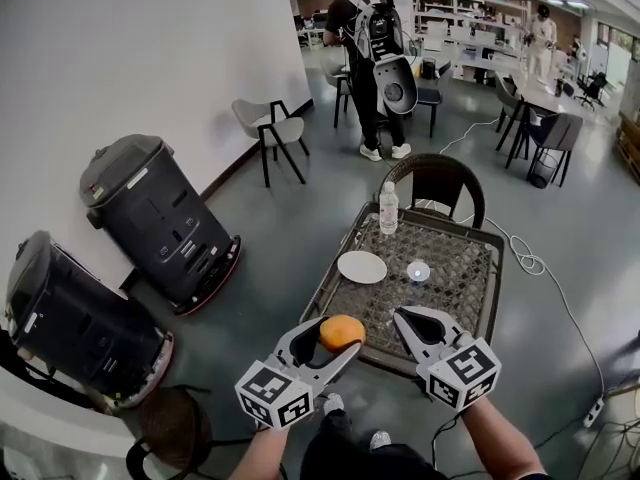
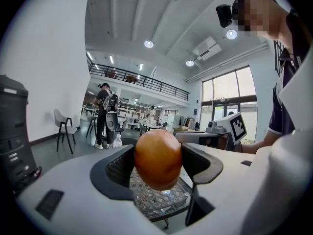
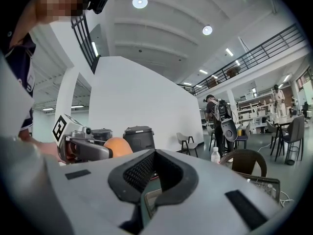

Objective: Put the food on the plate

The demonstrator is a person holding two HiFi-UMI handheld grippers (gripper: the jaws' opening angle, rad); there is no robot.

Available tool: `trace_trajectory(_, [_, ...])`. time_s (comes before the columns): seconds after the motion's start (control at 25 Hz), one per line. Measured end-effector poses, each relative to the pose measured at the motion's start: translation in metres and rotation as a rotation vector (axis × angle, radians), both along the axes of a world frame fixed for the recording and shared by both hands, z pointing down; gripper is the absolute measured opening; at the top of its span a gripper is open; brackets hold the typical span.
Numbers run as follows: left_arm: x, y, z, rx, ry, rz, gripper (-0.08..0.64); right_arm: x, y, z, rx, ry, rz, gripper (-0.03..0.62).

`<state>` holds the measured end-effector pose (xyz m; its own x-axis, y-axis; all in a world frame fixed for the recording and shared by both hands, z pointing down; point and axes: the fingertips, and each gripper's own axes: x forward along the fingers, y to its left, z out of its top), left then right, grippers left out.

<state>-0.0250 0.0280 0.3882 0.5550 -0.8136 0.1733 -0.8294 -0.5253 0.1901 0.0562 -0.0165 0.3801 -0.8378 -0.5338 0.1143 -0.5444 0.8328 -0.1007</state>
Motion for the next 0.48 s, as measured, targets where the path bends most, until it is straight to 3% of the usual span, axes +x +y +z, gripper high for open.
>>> trace_trajectory(0.48, [-0.037, -0.107, 0.028, -0.049, 0.050, 0.098, 0.308, -0.045, -0.095, 0.009, -0.014, 0.095, 0.073, 0.003])
